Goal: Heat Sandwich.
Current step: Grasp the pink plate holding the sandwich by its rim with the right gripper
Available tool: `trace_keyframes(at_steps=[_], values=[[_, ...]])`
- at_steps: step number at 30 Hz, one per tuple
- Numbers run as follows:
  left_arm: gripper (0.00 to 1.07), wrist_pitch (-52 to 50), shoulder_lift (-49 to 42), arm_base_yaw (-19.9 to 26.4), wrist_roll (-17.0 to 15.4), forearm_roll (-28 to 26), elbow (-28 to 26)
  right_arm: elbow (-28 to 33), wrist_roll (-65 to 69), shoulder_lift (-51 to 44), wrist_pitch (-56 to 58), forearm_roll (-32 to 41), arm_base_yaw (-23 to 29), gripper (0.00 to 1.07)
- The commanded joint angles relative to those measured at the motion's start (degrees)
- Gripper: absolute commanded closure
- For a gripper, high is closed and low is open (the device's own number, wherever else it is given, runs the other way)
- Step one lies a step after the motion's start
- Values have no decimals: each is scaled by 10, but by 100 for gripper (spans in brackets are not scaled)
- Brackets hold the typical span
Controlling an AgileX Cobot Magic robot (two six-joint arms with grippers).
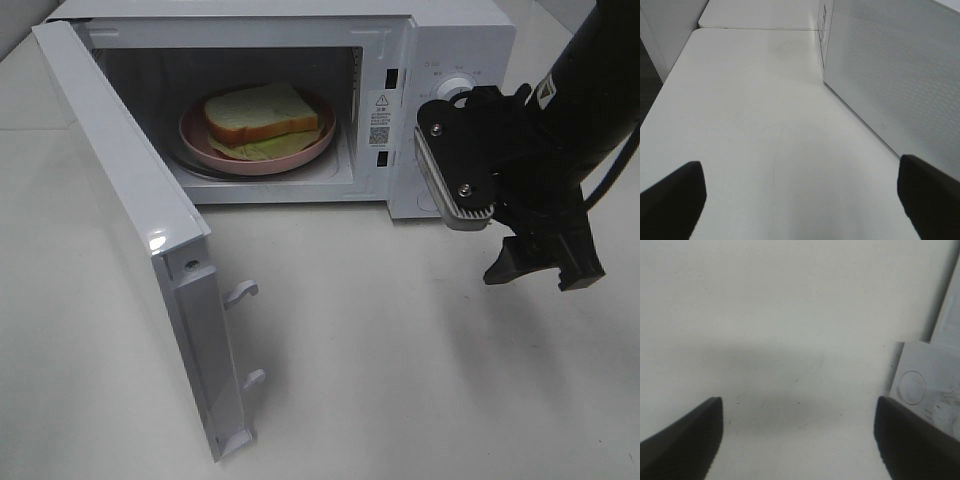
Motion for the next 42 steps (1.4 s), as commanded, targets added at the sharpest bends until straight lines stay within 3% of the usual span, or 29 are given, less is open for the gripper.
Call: trace_keyframes(at_steps=[1, 21, 31, 42], values=[[9, -4, -15, 2, -1, -3, 2, -2, 48, -4, -12, -35, 14, 11], [9, -4, -15, 2, -1, -3, 2, -5, 17, -1, -104, -51, 42, 14], [9, -4, -15, 2, -1, -3, 2, -95, 17, 74, -110, -52, 75, 15], [9, -4, -15, 2, -1, -3, 2, -152, 21, 150, -140, -50, 89, 15]])
